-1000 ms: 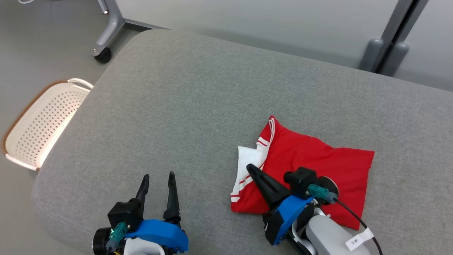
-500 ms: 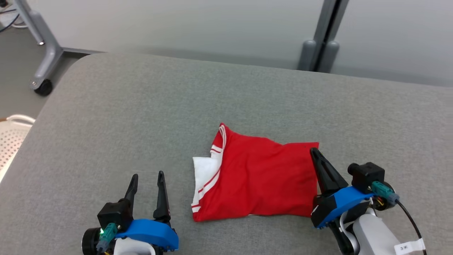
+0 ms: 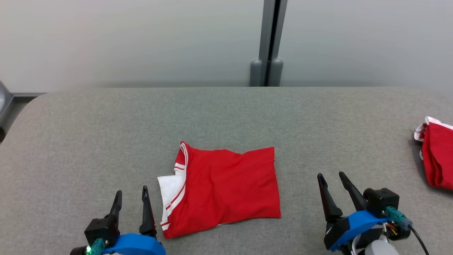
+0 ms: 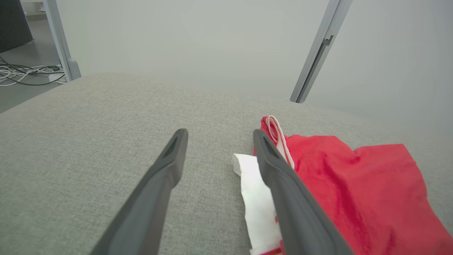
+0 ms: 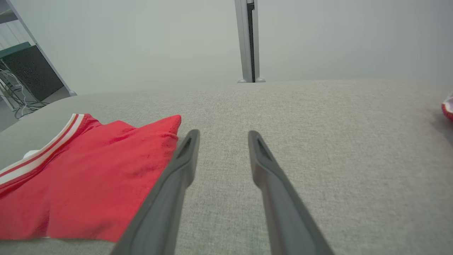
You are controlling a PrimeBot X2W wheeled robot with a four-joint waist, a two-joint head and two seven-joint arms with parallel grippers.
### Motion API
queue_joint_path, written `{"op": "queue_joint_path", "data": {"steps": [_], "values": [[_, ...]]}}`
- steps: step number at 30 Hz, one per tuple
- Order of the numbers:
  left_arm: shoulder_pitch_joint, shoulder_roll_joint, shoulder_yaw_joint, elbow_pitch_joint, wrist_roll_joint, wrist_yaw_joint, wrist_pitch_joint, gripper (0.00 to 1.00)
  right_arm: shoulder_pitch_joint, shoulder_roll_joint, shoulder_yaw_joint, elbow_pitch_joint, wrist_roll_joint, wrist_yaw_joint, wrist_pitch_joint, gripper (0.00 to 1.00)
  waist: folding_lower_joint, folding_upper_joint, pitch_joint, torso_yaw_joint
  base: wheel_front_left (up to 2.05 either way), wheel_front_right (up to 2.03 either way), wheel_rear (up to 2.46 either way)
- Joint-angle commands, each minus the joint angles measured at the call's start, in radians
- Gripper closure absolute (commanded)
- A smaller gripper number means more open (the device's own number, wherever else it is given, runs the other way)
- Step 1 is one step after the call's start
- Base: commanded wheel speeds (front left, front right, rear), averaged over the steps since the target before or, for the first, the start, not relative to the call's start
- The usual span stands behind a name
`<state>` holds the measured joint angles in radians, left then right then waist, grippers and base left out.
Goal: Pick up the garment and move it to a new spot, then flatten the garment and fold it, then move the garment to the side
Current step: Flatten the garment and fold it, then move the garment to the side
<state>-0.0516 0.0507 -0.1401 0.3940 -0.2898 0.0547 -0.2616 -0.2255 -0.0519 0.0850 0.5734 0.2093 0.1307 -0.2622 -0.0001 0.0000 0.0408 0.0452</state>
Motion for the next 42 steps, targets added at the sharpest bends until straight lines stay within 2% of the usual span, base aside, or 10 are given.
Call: {"op": "queue_joint_path", "data": {"steps": [1,13,19,27,33,42], "values": [[0.014,0.0,0.009,-0.001,0.007,-0.004,-0.004,0.0,0.026,0.0,-0.006,-0.005,0.003,0.0,-0.003,0.0,0.0001,0.0,-0.019,-0.021,0.0,0.0,0.0],[0.04,0.0,0.028,-0.01,0.028,-0.003,-0.004,0.0,0.079,0.0,-0.024,-0.012,0.028,0.0,-0.003,0.0,0.0001,0.0,-0.037,-0.053,0.0,0.0,0.0],[0.026,0.0,0.014,-0.013,0.024,-0.009,-0.004,0.0,0.067,0.0,-0.005,0.0,0.043,0.0,-0.003,0.0,0.0001,0.0,-0.02,-0.038,0.0,0.0,0.0],[-0.018,0.0,-0.054,-0.016,0.015,0.0,-0.004,0.0,-0.035,0.0,0.065,0.063,0.078,0.0,-0.003,0.0,0.0001,0.0,0.049,0.058,0.0,0.0,0.0],[-0.04,-0.001,-0.086,-0.016,0.009,0.006,-0.004,0.0,-0.13,0.0,0.092,0.169,0.111,0.0,-0.003,0.0,0.0001,0.0,0.096,0.151,0.0,0.0,0.0],[-0.05,-0.001,-0.102,-0.032,0.006,0.014,-0.004,0.0,-0.202,-0.006,0.051,0.312,0.13,0.0,-0.002,0.0,0.0001,0.0,0.139,0.236,0.0,0.0,0.0]]}}
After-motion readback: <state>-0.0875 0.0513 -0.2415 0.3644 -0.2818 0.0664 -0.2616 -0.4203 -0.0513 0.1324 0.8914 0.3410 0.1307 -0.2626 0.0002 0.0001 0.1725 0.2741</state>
